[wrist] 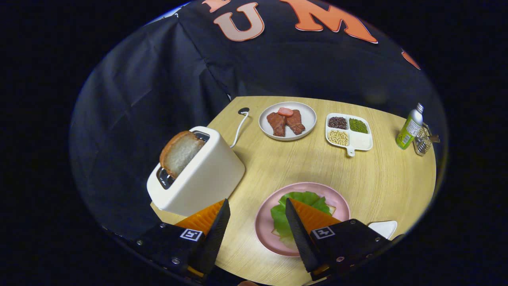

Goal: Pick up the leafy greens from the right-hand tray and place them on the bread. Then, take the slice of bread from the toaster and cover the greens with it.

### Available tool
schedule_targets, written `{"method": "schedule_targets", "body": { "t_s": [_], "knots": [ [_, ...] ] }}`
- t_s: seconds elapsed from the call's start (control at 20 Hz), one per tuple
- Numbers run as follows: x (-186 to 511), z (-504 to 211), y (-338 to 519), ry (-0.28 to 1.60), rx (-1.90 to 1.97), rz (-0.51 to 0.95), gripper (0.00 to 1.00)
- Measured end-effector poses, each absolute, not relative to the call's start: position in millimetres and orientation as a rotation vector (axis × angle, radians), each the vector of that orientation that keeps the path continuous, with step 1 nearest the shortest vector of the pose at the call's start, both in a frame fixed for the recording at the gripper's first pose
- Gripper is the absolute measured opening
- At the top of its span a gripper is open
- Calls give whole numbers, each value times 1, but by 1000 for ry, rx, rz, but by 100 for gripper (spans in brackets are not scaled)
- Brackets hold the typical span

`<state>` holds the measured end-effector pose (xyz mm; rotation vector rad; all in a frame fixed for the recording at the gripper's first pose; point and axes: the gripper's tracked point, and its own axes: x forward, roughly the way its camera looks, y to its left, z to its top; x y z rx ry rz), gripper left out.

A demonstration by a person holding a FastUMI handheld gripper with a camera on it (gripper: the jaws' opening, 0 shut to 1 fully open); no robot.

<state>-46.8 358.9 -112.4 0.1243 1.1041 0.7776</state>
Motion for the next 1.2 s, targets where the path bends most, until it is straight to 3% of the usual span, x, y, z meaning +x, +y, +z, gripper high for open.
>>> {"method": "schedule_targets", "body": {
  "t_s": [0.2,0.5,0.95,1.2],
  "knots": [
    [-53,-79,397,1133,182,842,90],
    [-54,-38,452,1133,149,889,90],
    [-47,-59,499,1301,126,836,90],
    [-45,-83,503,1382,106,786,76]
  ]
}}
